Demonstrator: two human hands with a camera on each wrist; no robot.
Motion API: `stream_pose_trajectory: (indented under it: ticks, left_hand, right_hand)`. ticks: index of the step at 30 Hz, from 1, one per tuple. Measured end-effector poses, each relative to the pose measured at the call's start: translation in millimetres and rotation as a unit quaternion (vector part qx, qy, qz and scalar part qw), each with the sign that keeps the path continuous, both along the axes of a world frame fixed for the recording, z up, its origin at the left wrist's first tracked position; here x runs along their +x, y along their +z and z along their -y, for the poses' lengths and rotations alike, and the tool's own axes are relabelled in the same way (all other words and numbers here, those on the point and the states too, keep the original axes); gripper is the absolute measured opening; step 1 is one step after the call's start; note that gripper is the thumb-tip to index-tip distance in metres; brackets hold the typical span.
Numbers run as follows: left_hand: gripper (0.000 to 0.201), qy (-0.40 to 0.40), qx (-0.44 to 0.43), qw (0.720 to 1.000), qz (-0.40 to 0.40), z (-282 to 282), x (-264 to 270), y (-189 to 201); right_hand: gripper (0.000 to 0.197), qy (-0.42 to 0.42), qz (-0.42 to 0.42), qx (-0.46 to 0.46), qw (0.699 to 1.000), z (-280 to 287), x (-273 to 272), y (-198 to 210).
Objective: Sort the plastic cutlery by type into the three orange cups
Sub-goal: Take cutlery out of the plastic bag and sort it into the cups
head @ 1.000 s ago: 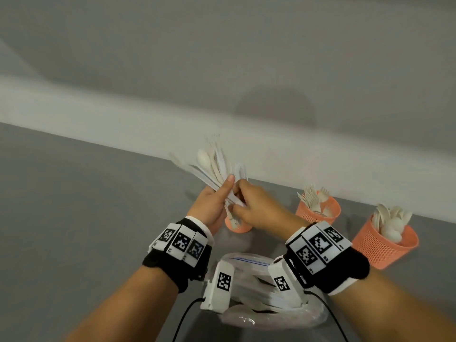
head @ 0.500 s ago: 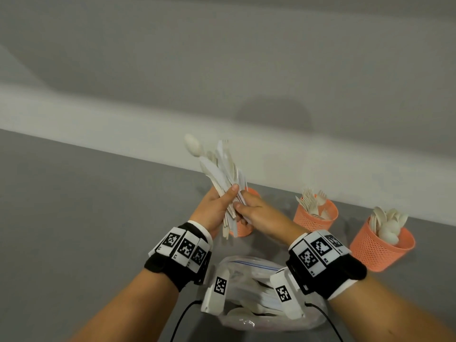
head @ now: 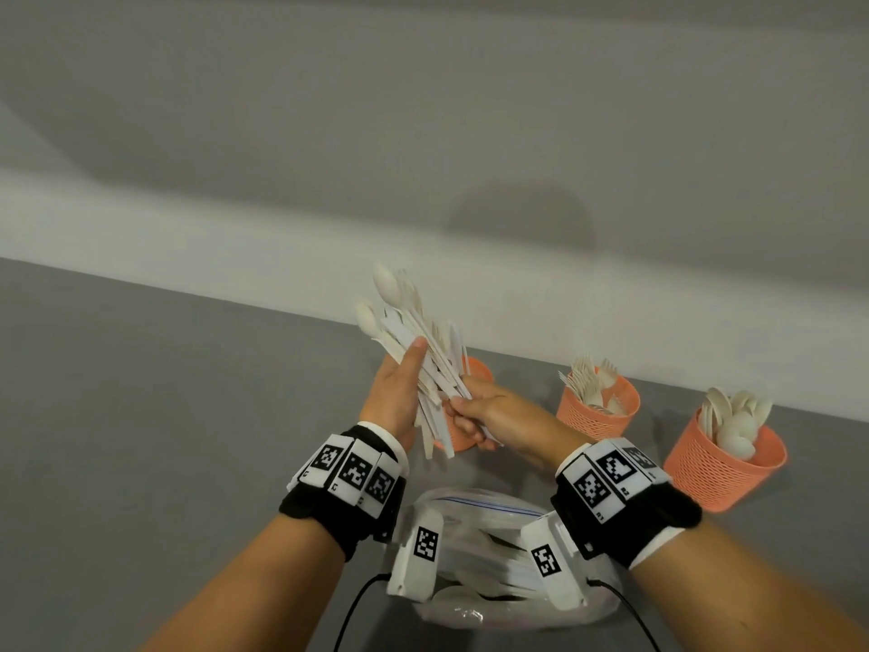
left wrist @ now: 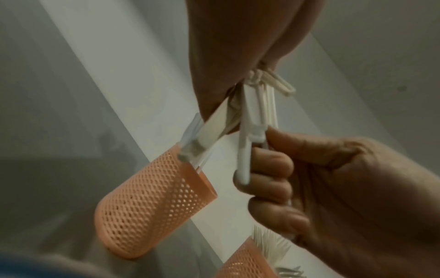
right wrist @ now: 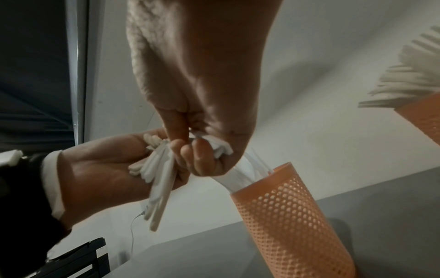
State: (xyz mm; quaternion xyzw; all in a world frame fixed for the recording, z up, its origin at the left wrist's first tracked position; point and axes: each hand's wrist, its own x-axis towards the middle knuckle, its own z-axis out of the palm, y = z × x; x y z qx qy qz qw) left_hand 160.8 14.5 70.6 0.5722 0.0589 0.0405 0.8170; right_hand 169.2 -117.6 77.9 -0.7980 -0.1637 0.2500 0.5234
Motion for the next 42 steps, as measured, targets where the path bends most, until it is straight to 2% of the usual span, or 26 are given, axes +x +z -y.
stream_pose_trajectory:
  ticks: [8,13,15,18,20,23,26,30,32,35,38,40,42]
  left_hand:
    - [0.02,0.034,-0.008,0.999,0.001,4,-3,-4]
    - [0.01,0.013,-0.046,0.999,0.025,4,-1,-2]
    - [0.015,0.02,-0.054,0.998,0.031,4,-1,-1]
    - [0.036,0.049,-0.076,0.996,0.021,2,2,-2]
    - [0.038,0.071,-0.099,0.992,0.022,-2,4,-1]
    - [0.026,0.076,-0.098,0.992,0.037,-8,9,1]
    - [0.007,0.08,-0.083,0.992,0.044,-7,11,4]
    - [0.005,0.123,-0.147,0.98,0.053,-22,18,9]
    - [0.009,0.149,-0.145,0.977,0.056,-35,22,8]
    - [0.006,0.12,-0.115,0.984,0.057,-43,20,7]
    - [0.006,0.044,-0.097,0.993,0.05,-32,14,8]
    - [0.004,-0.001,-0.101,0.994,0.035,-24,11,9]
    - [0.004,-0.029,-0.107,0.994,0.014,-18,10,9]
  right_hand:
    - [0.017,0.035,-0.082,0.046,0.995,14,0,-2]
    - [0.019,0.04,-0.117,0.038,0.992,22,1,2]
    - [0.021,0.039,-0.123,0.034,0.991,23,0,1]
    - [0.022,0.043,-0.14,0.031,0.989,27,1,0]
    - [0.02,0.055,-0.148,0.026,0.987,32,0,0]
    - [0.015,0.074,-0.121,0.016,0.99,32,-1,0]
    - [0.021,0.084,-0.08,-0.003,0.993,24,0,-1]
    - [0.017,0.122,-0.032,-0.105,0.986,35,6,0]
    - [0.015,0.135,-0.015,-0.143,0.98,48,10,4]
    - [0.015,0.051,0.068,-0.106,0.991,55,23,14]
    - [0.017,-0.09,0.166,0.038,0.981,39,40,23]
    - [0.017,-0.135,0.19,0.114,0.966,23,50,22]
    - [0.013,-0.155,0.184,0.136,0.961,7,57,15]
